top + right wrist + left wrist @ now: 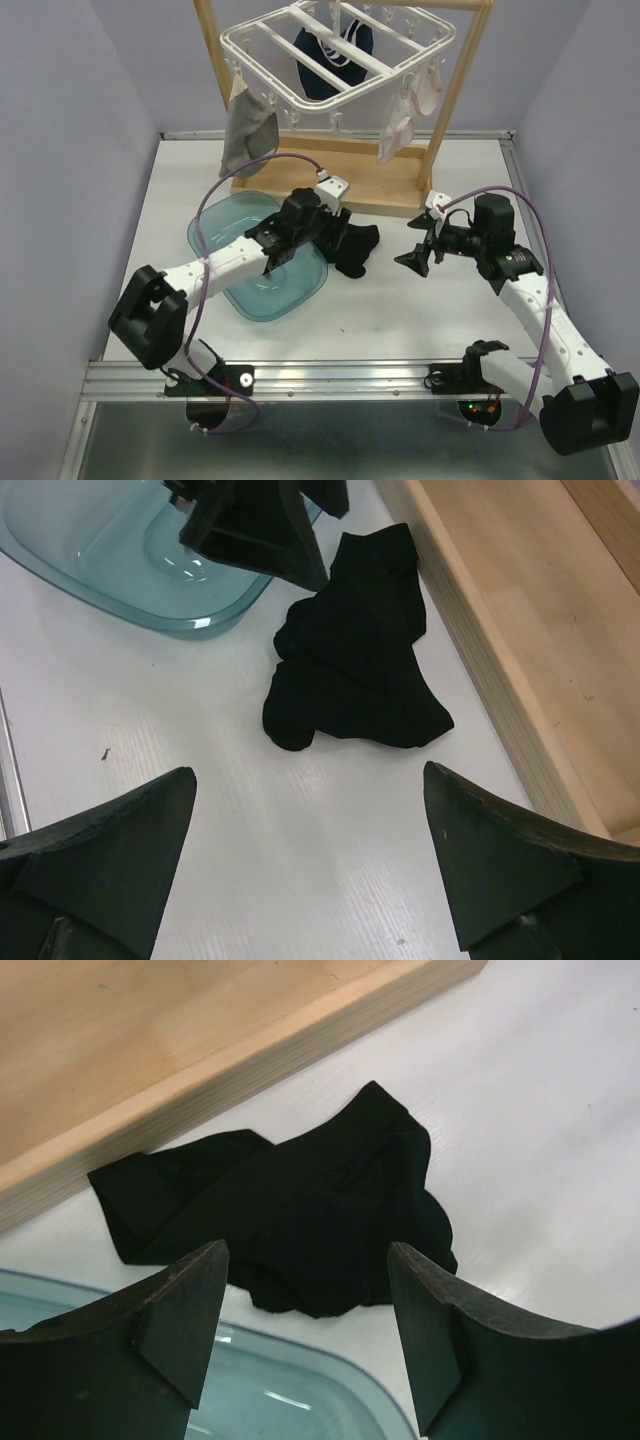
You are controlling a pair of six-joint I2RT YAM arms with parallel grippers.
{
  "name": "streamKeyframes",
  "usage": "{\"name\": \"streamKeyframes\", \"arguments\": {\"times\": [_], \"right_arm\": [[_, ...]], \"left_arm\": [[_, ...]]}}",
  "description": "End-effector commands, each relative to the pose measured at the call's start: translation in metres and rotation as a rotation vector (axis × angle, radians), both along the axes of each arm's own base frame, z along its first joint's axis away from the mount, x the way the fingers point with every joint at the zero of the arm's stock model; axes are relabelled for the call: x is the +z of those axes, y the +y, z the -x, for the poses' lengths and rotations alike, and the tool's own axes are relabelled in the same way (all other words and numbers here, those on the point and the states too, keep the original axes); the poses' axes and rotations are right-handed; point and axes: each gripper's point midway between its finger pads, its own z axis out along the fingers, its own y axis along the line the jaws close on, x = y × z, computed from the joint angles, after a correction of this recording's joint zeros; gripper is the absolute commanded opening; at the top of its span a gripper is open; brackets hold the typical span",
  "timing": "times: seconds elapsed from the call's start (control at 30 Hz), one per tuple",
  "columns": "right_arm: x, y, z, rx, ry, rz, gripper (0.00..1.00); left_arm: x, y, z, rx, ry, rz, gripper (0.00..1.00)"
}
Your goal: Remove the underwear clipped to the hanger
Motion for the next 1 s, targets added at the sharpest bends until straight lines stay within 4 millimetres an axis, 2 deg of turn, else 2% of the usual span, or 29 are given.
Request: {"name": "streamKeyframes", "arguments": {"times": [0.0, 0.03, 0.07, 0.13, 0.2, 0.23, 0.37, 0.5, 0.53, 0.57, 0.7, 0.8, 0.83, 0.93, 0.97], "right_arm": [[0.006, -0.001, -0.002, -0.002, -0.05, -0.007, 1.0], [0.006, -0.001, -0.001, 0.001, -0.051, -0.009, 1.0], [0.006, -0.001, -0.001, 0.001, -0.05, -0.008, 1.0], [0.007, -0.001, -0.001, 0.002, -0.053, -0.01, 1.0], [0.007, -0.001, -0.001, 0.002, -0.053, -0.01, 1.0], [0.007, -0.001, -0.001, 0.002, -0.053, -0.01, 1.0], [0.008, -0.001, 0.001, 0.007, -0.054, -0.014, 1.0], [0.01, -0.001, 0.001, 0.007, -0.061, -0.015, 1.0], [0.01, -0.001, 0.002, 0.008, -0.063, -0.016, 1.0], [0.01, -0.001, 0.002, 0.005, -0.065, -0.016, 1.0], [0.013, -0.002, 0.002, 0.003, -0.071, -0.018, 1.0], [0.013, -0.002, 0.002, 0.002, -0.072, -0.019, 1.0], [0.014, -0.003, 0.001, -0.001, -0.074, -0.019, 1.0], [0.015, -0.004, 0.001, -0.007, -0.08, -0.018, 1.0], [0.016, -0.005, 0.001, -0.01, -0.082, -0.018, 1.0]], "left_arm": [[0.002, -0.01, -0.016, 0.097, 0.016, -0.065, 0.75], [-0.021, -0.014, -0.016, 0.107, 0.062, -0.129, 0.71], [-0.019, -0.02, -0.019, 0.102, 0.08, -0.142, 0.68], [-0.034, -0.028, -0.019, 0.083, 0.121, -0.183, 0.59], [-0.068, -0.032, -0.015, 0.08, 0.209, -0.272, 0.58], [-0.063, -0.034, -0.018, 0.084, 0.199, -0.265, 0.59], [-0.088, -0.037, -0.016, 0.088, 0.222, -0.33, 0.59], [-0.101, -0.036, -0.013, 0.086, 0.227, -0.381, 0.58], [-0.102, -0.037, -0.012, 0.086, 0.224, -0.383, 0.55], [-0.101, -0.037, -0.012, 0.086, 0.217, -0.388, 0.53], [-0.084, -0.045, -0.013, 0.07, 0.18, -0.345, 0.29], [-0.059, -0.051, -0.013, 0.05, 0.136, -0.288, 0.0], [-0.041, -0.054, -0.014, 0.047, 0.105, -0.246, 0.0], [-0.013, -0.055, -0.01, 0.026, 0.056, -0.181, 0.0], [0.012, -0.057, -0.009, 0.017, 0.015, -0.126, 0.0]]}}
